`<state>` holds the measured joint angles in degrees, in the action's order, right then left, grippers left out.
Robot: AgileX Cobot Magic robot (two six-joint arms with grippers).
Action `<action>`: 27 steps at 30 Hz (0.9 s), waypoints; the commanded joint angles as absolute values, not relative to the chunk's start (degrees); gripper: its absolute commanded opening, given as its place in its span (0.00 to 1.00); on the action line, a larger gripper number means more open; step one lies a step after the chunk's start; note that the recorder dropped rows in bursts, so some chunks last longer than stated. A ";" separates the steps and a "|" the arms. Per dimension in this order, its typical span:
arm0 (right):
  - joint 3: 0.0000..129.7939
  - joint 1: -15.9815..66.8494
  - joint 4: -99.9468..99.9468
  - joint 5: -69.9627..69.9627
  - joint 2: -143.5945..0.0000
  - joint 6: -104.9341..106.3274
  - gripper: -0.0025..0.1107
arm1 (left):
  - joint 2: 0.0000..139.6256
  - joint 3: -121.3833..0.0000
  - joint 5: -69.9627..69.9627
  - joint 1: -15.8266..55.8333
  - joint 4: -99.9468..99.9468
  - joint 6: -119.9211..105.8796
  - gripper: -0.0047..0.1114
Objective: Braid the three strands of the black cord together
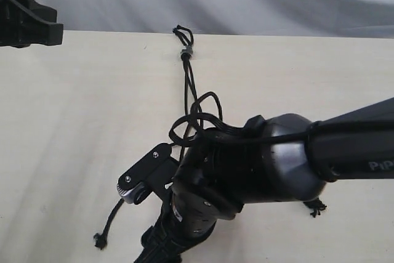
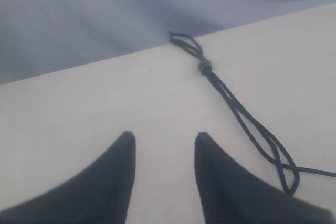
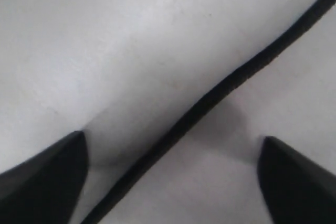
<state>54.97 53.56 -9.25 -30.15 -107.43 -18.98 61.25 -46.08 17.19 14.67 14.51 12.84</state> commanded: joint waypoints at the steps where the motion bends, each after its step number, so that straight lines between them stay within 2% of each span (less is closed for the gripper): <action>1: 54.61 53.56 -10.50 -31.41 -107.52 -18.00 0.11 | 60.82 -45.65 16.98 14.42 14.75 13.23 0.35; 2: 54.61 53.56 -10.79 -31.41 -107.21 -18.12 0.03 | 60.82 -45.65 16.98 14.42 14.75 13.23 0.35; 12: 57.96 52.05 -14.65 -36.12 -98.95 -13.65 0.03 | 60.82 -45.65 16.98 14.42 14.75 13.23 0.35; 18: 60.76 44.23 -26.34 -41.08 -98.95 -13.65 0.03 | 60.82 -45.65 16.98 14.42 14.75 13.23 0.35; 27: 60.52 31.08 -26.63 -35.42 -108.26 -13.65 0.03 | 60.82 -45.65 16.98 14.42 14.75 13.23 0.35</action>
